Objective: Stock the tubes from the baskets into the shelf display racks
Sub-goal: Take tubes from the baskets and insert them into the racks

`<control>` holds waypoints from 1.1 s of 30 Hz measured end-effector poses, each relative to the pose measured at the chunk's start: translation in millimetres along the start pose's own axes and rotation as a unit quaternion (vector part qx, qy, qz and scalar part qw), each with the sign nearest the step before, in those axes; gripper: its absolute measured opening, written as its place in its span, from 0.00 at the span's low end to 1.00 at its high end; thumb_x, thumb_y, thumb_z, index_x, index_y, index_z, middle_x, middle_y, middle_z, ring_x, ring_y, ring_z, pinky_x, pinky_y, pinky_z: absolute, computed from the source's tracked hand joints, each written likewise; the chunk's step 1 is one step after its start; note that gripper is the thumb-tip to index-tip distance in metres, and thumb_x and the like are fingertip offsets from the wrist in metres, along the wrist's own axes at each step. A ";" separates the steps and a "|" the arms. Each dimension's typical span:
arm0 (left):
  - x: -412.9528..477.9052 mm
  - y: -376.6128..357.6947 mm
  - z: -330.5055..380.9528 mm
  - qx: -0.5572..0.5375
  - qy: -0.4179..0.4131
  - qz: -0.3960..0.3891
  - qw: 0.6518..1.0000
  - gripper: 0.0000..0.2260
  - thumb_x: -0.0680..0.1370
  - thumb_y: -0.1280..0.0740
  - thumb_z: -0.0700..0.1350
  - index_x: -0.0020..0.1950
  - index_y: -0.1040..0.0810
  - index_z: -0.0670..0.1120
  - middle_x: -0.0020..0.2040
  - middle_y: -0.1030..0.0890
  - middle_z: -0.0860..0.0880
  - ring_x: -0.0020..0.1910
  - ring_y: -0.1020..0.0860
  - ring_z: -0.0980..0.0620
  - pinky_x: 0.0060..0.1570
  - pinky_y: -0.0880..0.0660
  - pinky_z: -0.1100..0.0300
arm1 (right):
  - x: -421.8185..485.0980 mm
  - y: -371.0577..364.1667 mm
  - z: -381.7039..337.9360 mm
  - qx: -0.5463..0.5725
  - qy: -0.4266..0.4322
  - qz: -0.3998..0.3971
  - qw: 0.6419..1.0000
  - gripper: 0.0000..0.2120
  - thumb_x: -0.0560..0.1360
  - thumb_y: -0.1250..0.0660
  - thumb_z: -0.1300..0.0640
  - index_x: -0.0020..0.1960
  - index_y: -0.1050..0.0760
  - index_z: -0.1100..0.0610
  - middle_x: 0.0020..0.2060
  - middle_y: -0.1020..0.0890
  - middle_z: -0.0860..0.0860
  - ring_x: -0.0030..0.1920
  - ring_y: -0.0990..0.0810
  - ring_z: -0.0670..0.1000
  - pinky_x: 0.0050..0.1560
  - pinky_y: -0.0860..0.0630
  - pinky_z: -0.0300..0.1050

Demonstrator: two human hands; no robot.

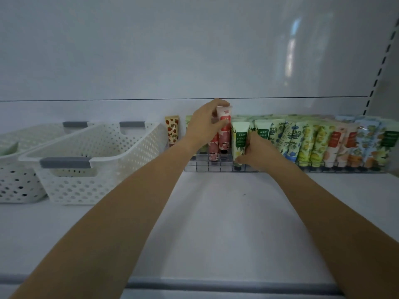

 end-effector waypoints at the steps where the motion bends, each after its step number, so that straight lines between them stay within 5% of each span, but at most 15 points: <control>1: 1.4 -1.6 -2.4 0.016 -0.001 -0.001 1.000 0.15 0.74 0.31 0.40 0.60 0.25 0.44 0.52 0.21 0.47 0.52 0.25 0.49 0.53 0.28 0.67 | 0.3 0.1 0.0 0.000 0.001 -0.002 1.000 0.24 0.70 0.27 0.58 0.59 0.36 0.63 0.44 0.27 0.55 0.42 0.28 0.52 0.29 0.37 0.38; 3: 3.1 -3.7 -6.6 0.034 0.018 -0.003 0.999 0.14 0.74 0.31 0.41 0.59 0.25 0.44 0.54 0.21 0.44 0.58 0.28 0.45 0.59 0.28 0.52 | 0.2 0.4 -0.6 0.000 0.000 -0.005 1.000 0.24 0.70 0.28 0.58 0.58 0.36 0.63 0.45 0.27 0.56 0.43 0.28 0.53 0.28 0.37 0.39; 6: 5.6 -2.2 -8.1 0.012 0.046 -0.011 0.999 0.15 0.72 0.30 0.39 0.57 0.25 0.43 0.53 0.22 0.43 0.59 0.28 0.43 0.57 0.26 0.46 | 0.2 0.1 -0.9 -0.004 0.005 -0.005 1.000 0.24 0.70 0.28 0.58 0.59 0.37 0.62 0.46 0.27 0.56 0.44 0.28 0.53 0.29 0.37 0.39; 11: 9.4 3.2 -2.8 0.029 0.033 -0.043 0.998 0.14 0.71 0.28 0.39 0.54 0.25 0.44 0.51 0.21 0.48 0.56 0.26 0.46 0.56 0.26 0.48 | -1.9 0.6 -1.2 -0.001 0.013 -0.001 1.000 0.24 0.71 0.28 0.59 0.60 0.36 0.62 0.46 0.27 0.55 0.43 0.28 0.52 0.29 0.36 0.40; 18: 11.7 7.0 4.0 0.051 -0.002 -0.046 0.998 0.06 0.73 0.30 0.42 0.46 0.26 0.45 0.49 0.20 0.48 0.47 0.25 0.54 0.50 0.30 0.59 | -2.2 -0.9 -1.2 -0.034 0.023 -0.002 0.999 0.24 0.72 0.29 0.57 0.61 0.37 0.63 0.53 0.25 0.59 0.46 0.28 0.54 0.43 0.29 0.45; 25: 17.3 6.8 -7.6 0.181 0.005 -0.088 0.980 0.06 0.76 0.33 0.47 0.43 0.27 0.46 0.48 0.19 0.47 0.51 0.24 0.49 0.56 0.27 0.52 | -5.7 -1.5 -1.9 -0.043 0.031 0.002 0.999 0.18 0.73 0.31 0.58 0.51 0.40 0.59 0.43 0.28 0.55 0.41 0.29 0.53 0.38 0.32 0.45; 33: 20.8 -3.2 -4.6 0.205 -0.078 -0.081 0.972 0.04 0.76 0.34 0.43 0.47 0.22 0.44 0.47 0.19 0.49 0.53 0.27 0.49 0.51 0.31 0.56 | -3.8 -0.6 0.2 -0.034 0.033 -0.002 0.999 0.17 0.72 0.31 0.58 0.49 0.39 0.59 0.36 0.32 0.50 0.38 0.30 0.51 0.30 0.36 0.41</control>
Point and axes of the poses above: each hand's wrist, its own x-axis towards the middle knuckle, its own y-axis out of the back of the hand, z = x × y, the point moved 2 cm from there along x, towards the middle knuckle
